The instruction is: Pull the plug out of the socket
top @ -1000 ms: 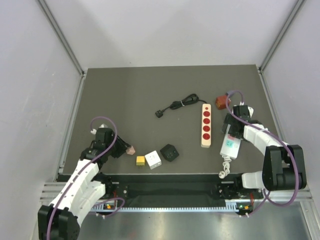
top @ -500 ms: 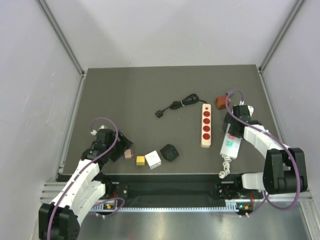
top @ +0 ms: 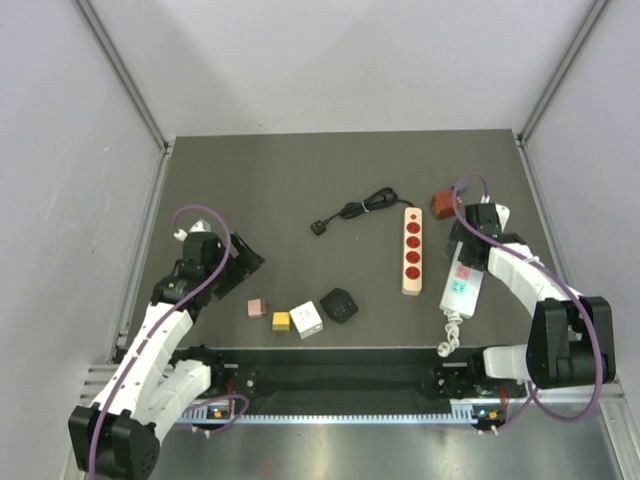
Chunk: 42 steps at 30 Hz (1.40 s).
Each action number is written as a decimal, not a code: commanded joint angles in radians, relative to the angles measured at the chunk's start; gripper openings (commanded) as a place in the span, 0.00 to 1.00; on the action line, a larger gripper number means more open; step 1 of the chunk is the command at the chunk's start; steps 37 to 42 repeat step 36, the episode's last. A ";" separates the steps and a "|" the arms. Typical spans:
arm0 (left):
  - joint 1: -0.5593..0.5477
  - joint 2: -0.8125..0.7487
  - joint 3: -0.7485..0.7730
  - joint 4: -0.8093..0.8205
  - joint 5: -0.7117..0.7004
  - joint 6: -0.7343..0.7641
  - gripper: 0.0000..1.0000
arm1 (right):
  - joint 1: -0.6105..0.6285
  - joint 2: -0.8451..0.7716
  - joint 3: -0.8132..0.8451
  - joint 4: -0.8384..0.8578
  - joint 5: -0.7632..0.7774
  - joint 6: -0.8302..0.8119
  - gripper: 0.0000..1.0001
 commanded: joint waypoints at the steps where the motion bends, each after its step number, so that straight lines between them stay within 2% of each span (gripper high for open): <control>1: 0.003 0.033 0.061 0.023 0.033 0.069 0.94 | 0.014 -0.026 0.109 -0.055 0.077 0.018 1.00; 6: -0.012 0.087 0.048 0.155 0.186 0.065 0.98 | 0.021 -0.056 0.201 -0.112 0.091 0.016 1.00; 9: -0.067 0.127 0.044 0.249 0.255 0.065 0.99 | 0.065 -0.084 0.246 -0.125 0.087 0.004 1.00; 12: -0.175 0.200 0.080 0.300 0.255 0.078 0.99 | 0.160 -0.112 0.270 -0.122 0.087 0.001 1.00; 13: -0.249 0.237 0.091 0.313 0.240 0.086 0.99 | 0.219 -0.116 0.275 -0.121 0.085 0.009 1.00; 16: -0.372 0.306 0.125 0.368 0.225 0.091 0.99 | 0.341 -0.132 0.283 -0.112 0.070 0.042 1.00; 21: -0.451 0.352 0.094 0.529 0.291 0.020 0.99 | 0.522 -0.159 0.243 -0.063 0.099 0.121 1.00; 25: -0.514 0.346 0.061 0.569 0.249 -0.013 0.99 | 0.663 -0.167 0.189 -0.048 0.134 0.202 1.00; 30: -0.549 0.320 -0.017 0.636 0.246 -0.061 0.99 | 0.761 -0.204 0.142 -0.082 0.214 0.311 1.00; 32: -0.549 0.290 -0.051 0.671 0.258 -0.093 0.99 | 0.783 -0.231 0.097 -0.074 0.194 0.331 1.00; 36: -0.549 0.199 -0.168 0.803 0.280 -0.148 0.99 | 0.809 -0.371 -0.028 0.045 0.134 0.386 1.00; 42: -0.549 0.199 -0.168 0.803 0.280 -0.148 0.99 | 0.809 -0.371 -0.028 0.045 0.134 0.386 1.00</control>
